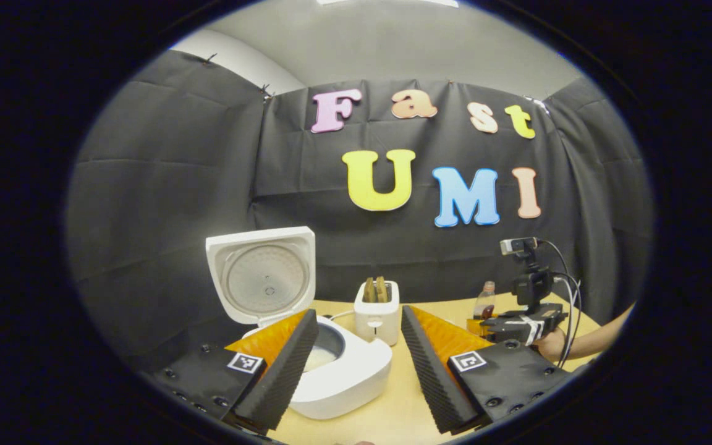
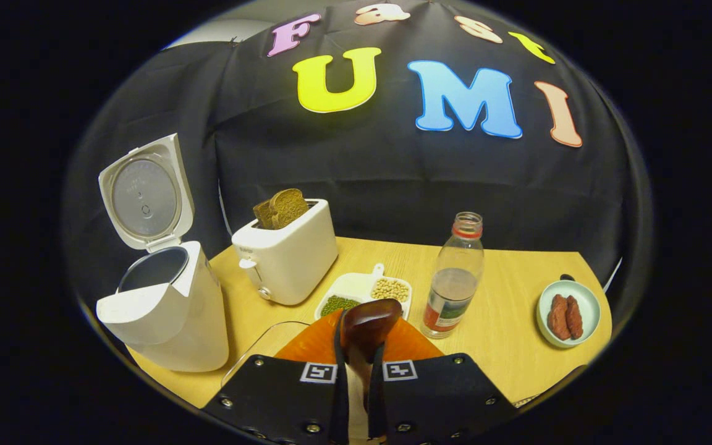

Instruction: Close the left gripper, press the button to open the rice cooker; take a wooden spoon from the chopstick holder with the right hand, scoop a spoonful of rice and pour it into the rice cooker, then put the wooden spoon back into the chopstick holder.

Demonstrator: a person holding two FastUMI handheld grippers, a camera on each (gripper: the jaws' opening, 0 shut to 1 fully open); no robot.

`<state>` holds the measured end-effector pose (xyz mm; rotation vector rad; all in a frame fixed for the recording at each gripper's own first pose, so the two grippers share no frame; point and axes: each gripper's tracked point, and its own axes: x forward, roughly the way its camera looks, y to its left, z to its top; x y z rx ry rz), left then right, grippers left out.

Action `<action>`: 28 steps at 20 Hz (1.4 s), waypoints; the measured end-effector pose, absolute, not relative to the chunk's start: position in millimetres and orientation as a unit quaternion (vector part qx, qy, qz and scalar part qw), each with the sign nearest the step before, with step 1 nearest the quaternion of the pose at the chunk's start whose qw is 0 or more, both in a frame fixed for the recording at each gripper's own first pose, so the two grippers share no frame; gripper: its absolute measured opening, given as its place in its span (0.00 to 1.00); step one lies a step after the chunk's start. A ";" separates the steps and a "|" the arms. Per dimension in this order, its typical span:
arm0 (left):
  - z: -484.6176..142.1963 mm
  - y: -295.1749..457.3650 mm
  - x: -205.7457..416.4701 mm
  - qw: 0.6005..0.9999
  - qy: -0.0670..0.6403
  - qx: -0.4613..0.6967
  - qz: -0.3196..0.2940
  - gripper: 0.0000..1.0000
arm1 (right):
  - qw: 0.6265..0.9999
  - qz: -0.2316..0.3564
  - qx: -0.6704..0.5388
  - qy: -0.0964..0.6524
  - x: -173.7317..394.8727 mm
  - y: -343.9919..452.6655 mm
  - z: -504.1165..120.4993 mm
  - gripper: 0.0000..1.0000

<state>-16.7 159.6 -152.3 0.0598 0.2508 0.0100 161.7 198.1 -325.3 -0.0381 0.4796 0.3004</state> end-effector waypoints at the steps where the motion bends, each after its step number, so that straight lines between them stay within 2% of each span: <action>1: -153.4 162.1 -18.7 0.991 0.127 0.031 0.006 0.94 | 0.958 0.151 -0.001 0.242 159.5 202.0 -328.2 0.12; 9: -156.1 173.2 -19.6 0.991 0.130 0.011 0.014 0.94 | 0.913 0.148 0.251 0.287 143.9 201.1 -332.8 0.12; 16: -149.1 176.6 -22.3 0.993 0.113 -0.015 0.011 0.94 | 0.882 0.139 0.388 0.226 145.4 153.0 -266.1 0.12; 19: -144.4 171.2 -22.9 0.994 0.107 -0.013 -0.004 0.94 | 0.845 0.143 0.475 0.197 140.3 148.6 -230.3 0.12; 24: -143.7 171.8 -26.4 0.994 0.101 -0.006 -0.028 0.94 | 0.805 0.166 0.540 0.180 126.1 161.1 -189.5 0.12; 28: -140.6 177.4 -29.9 0.994 0.096 -0.007 -0.043 0.94 | 0.793 0.188 0.552 0.177 111.8 187.7 -164.1 0.12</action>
